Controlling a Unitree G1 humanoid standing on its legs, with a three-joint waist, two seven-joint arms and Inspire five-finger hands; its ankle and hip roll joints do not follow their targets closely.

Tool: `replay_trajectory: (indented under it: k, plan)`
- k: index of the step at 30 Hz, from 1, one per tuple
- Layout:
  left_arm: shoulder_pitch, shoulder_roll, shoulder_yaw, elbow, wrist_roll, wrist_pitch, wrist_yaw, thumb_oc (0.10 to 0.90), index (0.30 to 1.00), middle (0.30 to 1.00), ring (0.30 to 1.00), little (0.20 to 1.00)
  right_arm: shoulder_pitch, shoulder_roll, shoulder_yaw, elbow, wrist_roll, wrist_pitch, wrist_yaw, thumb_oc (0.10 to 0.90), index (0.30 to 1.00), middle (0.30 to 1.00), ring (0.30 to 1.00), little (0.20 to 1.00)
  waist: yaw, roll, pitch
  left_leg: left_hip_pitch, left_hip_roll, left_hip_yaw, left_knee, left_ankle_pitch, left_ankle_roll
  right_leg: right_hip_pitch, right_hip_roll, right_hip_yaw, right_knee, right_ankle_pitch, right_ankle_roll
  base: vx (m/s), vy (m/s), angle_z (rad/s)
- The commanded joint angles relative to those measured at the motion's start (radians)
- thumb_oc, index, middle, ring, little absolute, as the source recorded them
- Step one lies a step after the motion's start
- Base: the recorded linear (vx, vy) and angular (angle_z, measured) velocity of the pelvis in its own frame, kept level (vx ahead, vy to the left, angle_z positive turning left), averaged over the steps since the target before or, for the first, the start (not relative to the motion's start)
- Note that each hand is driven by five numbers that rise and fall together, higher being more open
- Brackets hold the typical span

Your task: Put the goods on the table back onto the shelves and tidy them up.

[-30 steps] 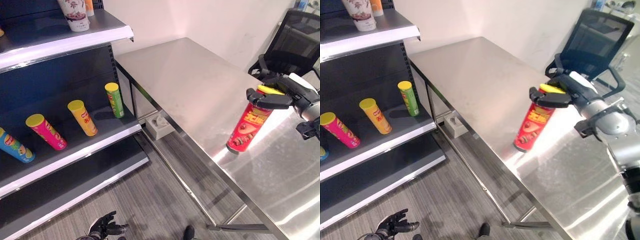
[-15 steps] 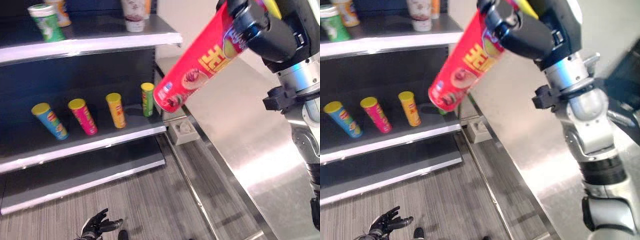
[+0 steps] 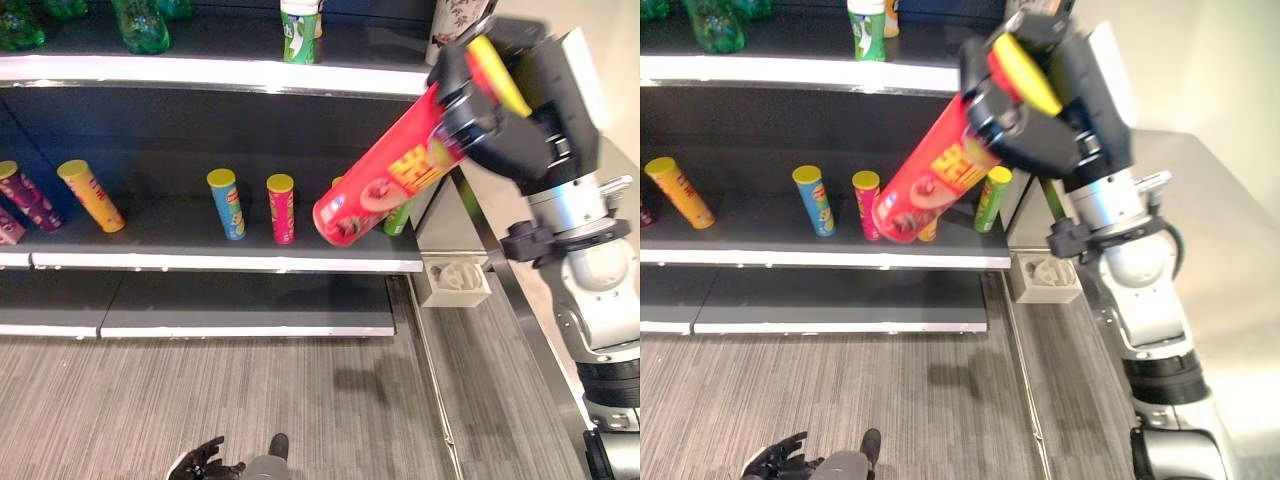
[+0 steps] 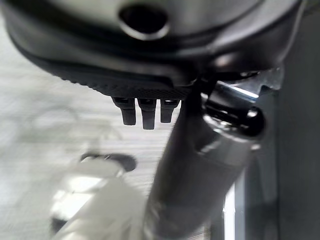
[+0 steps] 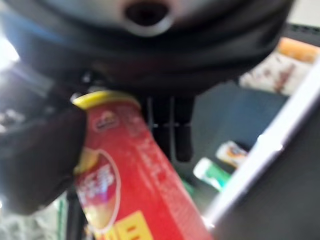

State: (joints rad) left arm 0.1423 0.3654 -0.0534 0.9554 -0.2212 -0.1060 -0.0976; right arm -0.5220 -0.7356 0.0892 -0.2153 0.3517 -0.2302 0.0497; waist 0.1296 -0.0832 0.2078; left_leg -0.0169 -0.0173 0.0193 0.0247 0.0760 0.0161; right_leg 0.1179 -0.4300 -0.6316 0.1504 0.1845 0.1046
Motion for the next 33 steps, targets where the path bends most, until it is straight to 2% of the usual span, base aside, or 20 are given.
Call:
replay_trajectory:
  k: [1,3,4,6,8,9,11,14,16,19,21,23,26,27,28,29,30,31,32,33]
  plan:
    - [-0.022,0.032,-0.006,-0.014,0.026,-0.055,0.009,0.800,0.900,0.900,0.900,0.900,-0.166,-0.045,-0.050,-0.084,-0.022,-0.069,-0.028,0.400,0.300,0.300,0.300,0.300,0.038,0.019,-0.072,0.076,0.034,0.016,-0.111,-0.059,-0.066,-0.036,0.113,0.040,0.023,-0.136,0.076,-0.03,0.191,0.02]
    - [0.014,0.009,0.028,-0.013,0.004,-0.050,0.011,0.800,0.900,0.900,0.900,0.900,-0.157,-0.044,-0.020,-0.100,-0.087,-0.064,-0.022,0.400,0.300,0.300,0.300,0.300,0.052,-0.004,-0.056,0.078,-0.016,-0.002,-0.088,-0.049,-0.064,-0.067,0.288,0.100,-0.017,-0.231,-0.008,-0.03,0.129,0.12]
    - [0.025,-0.011,0.038,-0.005,0.005,-0.048,0.011,0.800,0.900,0.900,0.900,0.900,-0.144,-0.049,-0.013,-0.111,-0.117,-0.049,-0.014,0.400,0.300,0.300,0.300,0.300,0.063,-0.014,-0.049,0.067,-0.033,-0.026,-0.060,-0.055,-0.068,-0.033,0.319,0.140,-0.119,-0.225,-0.024,0.00,0.029,0.63]
    - [0.037,-0.025,0.037,-0.011,0.000,-0.045,0.009,0.800,0.900,0.900,0.900,0.900,-0.134,-0.035,-0.002,-0.123,-0.126,-0.047,-0.005,0.400,0.300,0.300,0.300,0.300,0.061,-0.011,-0.047,0.056,-0.036,-0.043,-0.037,-0.061,-0.069,-0.015,0.330,0.150,-0.152,-0.214,-0.030,0.01,-0.027,1.17]
    - [0.056,-0.034,0.041,-0.062,-0.031,-0.040,0.003,0.800,0.900,0.900,0.900,0.900,-0.123,-0.043,0.008,-0.147,-0.170,-0.050,-0.008,0.400,0.300,0.300,0.300,0.300,0.074,0.003,-0.010,-0.012,-0.018,-0.014,0.130,-0.109,-0.107,0.027,0.322,0.117,-0.204,-0.195,-0.026,-0.08,0.002,0.66]
    - [0.055,-0.039,0.044,-0.065,-0.039,-0.037,0.005,0.800,0.900,0.900,0.900,0.900,-0.137,-0.039,0.038,-0.137,-0.214,-0.043,-0.014,0.400,0.300,0.300,0.300,0.300,0.075,0.025,0.011,-0.053,0.041,0.028,0.159,-0.103,-0.126,0.038,0.319,0.096,-0.211,-0.195,-0.018,-0.14,0.057,0.52]
    - [0.056,-0.045,0.045,-0.059,-0.045,-0.036,0.011,0.800,0.900,0.900,0.900,0.900,-0.143,-0.032,0.061,-0.132,-0.235,-0.036,-0.012,0.400,0.300,0.300,0.300,0.300,0.077,0.028,0.009,-0.050,0.068,0.016,0.145,-0.110,-0.132,0.050,0.320,0.109,-0.220,-0.201,-0.008,-0.02,0.118,0.60]
    - [0.063,-0.045,0.056,-0.066,-0.049,-0.039,0.031,0.800,0.900,0.900,0.900,0.900,-0.175,-0.035,0.120,-0.128,-0.326,-0.020,-0.016,0.400,0.300,0.300,0.300,0.300,0.075,0.029,0.005,-0.046,0.182,-0.004,0.084,-0.049,-0.153,0.043,0.279,0.112,-0.201,-0.185,0.005,0.01,0.246,-0.01]
    - [0.063,-0.035,0.062,-0.077,-0.074,-0.048,0.053,0.800,0.900,0.900,0.900,0.900,-0.187,-0.006,0.155,-0.096,-0.369,-0.015,-0.041,0.400,0.300,0.300,0.300,0.300,0.055,0.044,0.001,-0.042,0.319,-0.056,0.011,0.047,-0.191,0.010,0.216,0.144,-0.178,-0.178,0.037,0.00,0.451,-0.25]
    - [0.060,-0.030,0.063,-0.078,-0.077,-0.052,0.060,0.800,0.900,0.900,0.900,0.900,-0.189,-0.005,0.163,-0.087,-0.419,-0.007,-0.057,0.400,0.300,0.300,0.300,0.300,0.035,0.066,-0.011,-0.010,0.366,-0.057,-0.036,0.081,-0.216,0.000,0.178,0.163,-0.157,-0.171,0.062,0.02,0.397,-0.16]
    - [0.057,-0.022,0.048,-0.085,-0.073,-0.057,0.063,0.800,0.900,0.900,0.900,0.900,-0.183,-0.010,0.168,-0.080,-0.486,-0.004,-0.068,0.400,0.300,0.300,0.300,0.300,0.026,0.082,-0.027,0.008,0.341,-0.089,-0.047,0.049,-0.228,-0.005,0.134,0.182,-0.135,-0.154,0.089,0.06,0.519,-0.23]
    - [0.043,-0.010,0.028,-0.089,-0.064,-0.054,0.063,0.800,0.900,0.900,0.900,0.900,-0.141,0.008,0.145,-0.085,-0.535,0.005,-0.080,0.400,0.300,0.300,0.300,0.300,0.017,0.084,-0.042,0.022,0.288,-0.092,-0.051,-0.017,-0.204,0.008,0.063,0.182,-0.113,-0.117,0.113,0.08,0.528,0.00]
    - [0.014,0.026,0.004,-0.070,-0.016,-0.053,0.071,0.800,0.900,0.900,0.900,0.900,-0.124,0.030,0.149,-0.073,-0.603,0.020,-0.097,0.400,0.300,0.300,0.300,0.300,0.015,0.050,-0.023,0.045,0.159,-0.065,-0.032,-0.091,-0.113,-0.028,-0.074,0.188,-0.033,-0.003,0.131,0.02,0.580,0.59]
    - [0.024,0.031,0.011,-0.071,-0.007,-0.050,0.073,0.800,0.900,0.900,0.900,0.900,-0.158,0.042,0.185,-0.056,-0.632,0.026,-0.107,0.400,0.300,0.300,0.300,0.300,0.031,0.059,-0.015,0.084,0.110,-0.017,-0.046,-0.109,-0.079,-0.059,-0.128,0.134,0.026,0.022,0.108,-0.01,0.550,0.53]
    - [0.024,0.030,0.012,-0.072,-0.007,-0.050,0.073,0.800,0.900,0.900,0.900,0.900,-0.161,0.043,0.187,-0.054,-0.632,0.025,-0.108,0.400,0.300,0.300,0.300,0.300,0.031,0.059,-0.013,0.087,0.108,-0.015,-0.048,-0.108,-0.078,-0.061,-0.130,0.138,0.030,0.020,0.109,0.03,0.646,-0.17]
    - [0.022,0.033,0.015,-0.057,-0.002,-0.043,0.075,0.800,0.900,0.900,0.900,0.900,-0.157,0.042,0.201,-0.032,-0.653,0.034,-0.107,0.400,0.300,0.300,0.300,0.300,0.015,0.065,-0.001,0.110,0.086,0.000,-0.070,-0.100,-0.063,-0.100,-0.063,0.190,0.120,-0.045,0.070,0.03,0.295,-0.39]
    - [0.022,0.033,0.015,-0.057,-0.002,-0.043,0.075,0.800,0.900,0.900,0.900,0.900,-0.157,0.042,0.201,-0.032,-0.653,0.034,-0.107,0.400,0.300,0.300,0.300,0.300,0.017,0.065,-0.002,0.110,0.086,0.002,-0.071,-0.100,-0.063,-0.102,-0.063,0.192,0.122,-0.045,0.069,0.08,0.474,-0.25]
    - [0.029,0.029,0.023,-0.030,0.006,-0.040,0.074,0.800,0.900,0.900,0.900,0.900,-0.146,0.045,0.198,-0.014,-0.656,0.033,-0.104,0.400,0.300,0.300,0.300,0.300,0.009,0.065,0.009,0.127,0.059,-0.011,-0.088,-0.087,-0.050,-0.137,0.056,0.227,0.148,-0.110,0.050,0.10,0.260,0.19]
    - [0.036,0.023,0.030,-0.023,0.005,-0.041,0.079,0.800,0.900,0.900,0.900,0.900,-0.147,0.057,0.202,-0.011,-0.655,0.031,-0.111,0.400,0.300,0.300,0.300,0.300,0.019,0.066,0.009,0.136,0.043,-0.008,-0.103,-0.090,-0.046,-0.144,0.081,0.198,0.143,-0.133,0.058,0.07,0.315,0.16]
    - [0.043,0.017,0.033,-0.020,0.006,-0.041,0.078,0.800,0.900,0.900,0.900,0.900,-0.155,0.056,0.214,-0.012,-0.667,0.029,-0.111,0.400,0.300,0.300,0.300,0.300,0.024,0.067,0.016,0.137,0.035,-0.002,-0.105,-0.080,-0.042,-0.148,0.093,0.160,0.134,-0.135,0.039,0.03,0.133,-0.11]
